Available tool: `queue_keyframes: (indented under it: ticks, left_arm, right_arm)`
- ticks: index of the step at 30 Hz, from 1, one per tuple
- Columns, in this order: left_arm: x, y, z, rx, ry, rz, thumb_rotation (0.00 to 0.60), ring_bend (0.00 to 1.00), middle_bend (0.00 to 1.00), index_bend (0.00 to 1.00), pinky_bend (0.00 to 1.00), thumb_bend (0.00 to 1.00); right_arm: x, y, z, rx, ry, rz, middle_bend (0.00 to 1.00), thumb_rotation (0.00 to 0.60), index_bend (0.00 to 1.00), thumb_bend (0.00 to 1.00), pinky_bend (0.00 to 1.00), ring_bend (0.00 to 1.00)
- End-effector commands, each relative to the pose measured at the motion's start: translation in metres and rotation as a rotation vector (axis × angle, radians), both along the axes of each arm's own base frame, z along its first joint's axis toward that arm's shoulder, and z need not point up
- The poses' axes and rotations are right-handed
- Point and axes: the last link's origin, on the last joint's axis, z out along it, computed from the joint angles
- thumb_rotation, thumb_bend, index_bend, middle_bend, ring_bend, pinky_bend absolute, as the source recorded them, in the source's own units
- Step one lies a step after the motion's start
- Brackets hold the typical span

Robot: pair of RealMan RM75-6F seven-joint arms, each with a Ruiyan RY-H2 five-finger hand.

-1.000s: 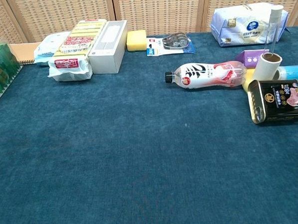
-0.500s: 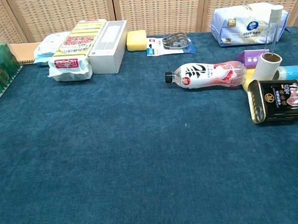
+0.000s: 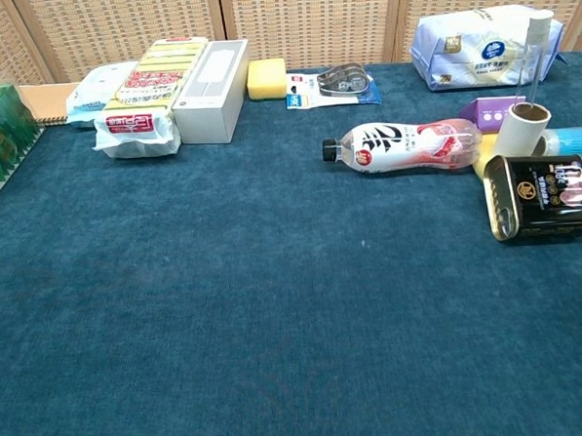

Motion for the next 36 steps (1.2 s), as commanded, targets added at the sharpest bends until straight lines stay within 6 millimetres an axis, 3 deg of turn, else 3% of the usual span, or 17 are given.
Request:
queue_keyframes:
  ticks: [1, 17, 36]
  left_arm:
    - [0.000, -0.001, 0.001, 0.004, -0.003, -0.002, 0.600, 0.15, 0.18, 0.10, 0.33, 0.18]
    - [0.004, -0.003, -0.003, 0.002, -0.008, -0.024, 0.600, 0.15, 0.18, 0.10, 0.33, 0.18]
    - [0.004, -0.006, -0.014, -0.016, 0.005, -0.046, 0.600, 0.15, 0.18, 0.10, 0.33, 0.18]
  right_arm:
    - [0.001, 0.001, 0.000, 0.000, -0.001, 0.000, 0.29, 0.540, 0.24, 0.16, 0.48, 0.35]
    - [-0.001, -0.009, 0.002, -0.023, -0.093, -0.043, 0.33, 0.536, 0.26, 0.16, 0.48, 0.39]
    - [-0.005, -0.032, -0.016, 0.007, -0.185, -0.125, 0.36, 0.537, 0.27, 0.16, 0.48, 0.41]
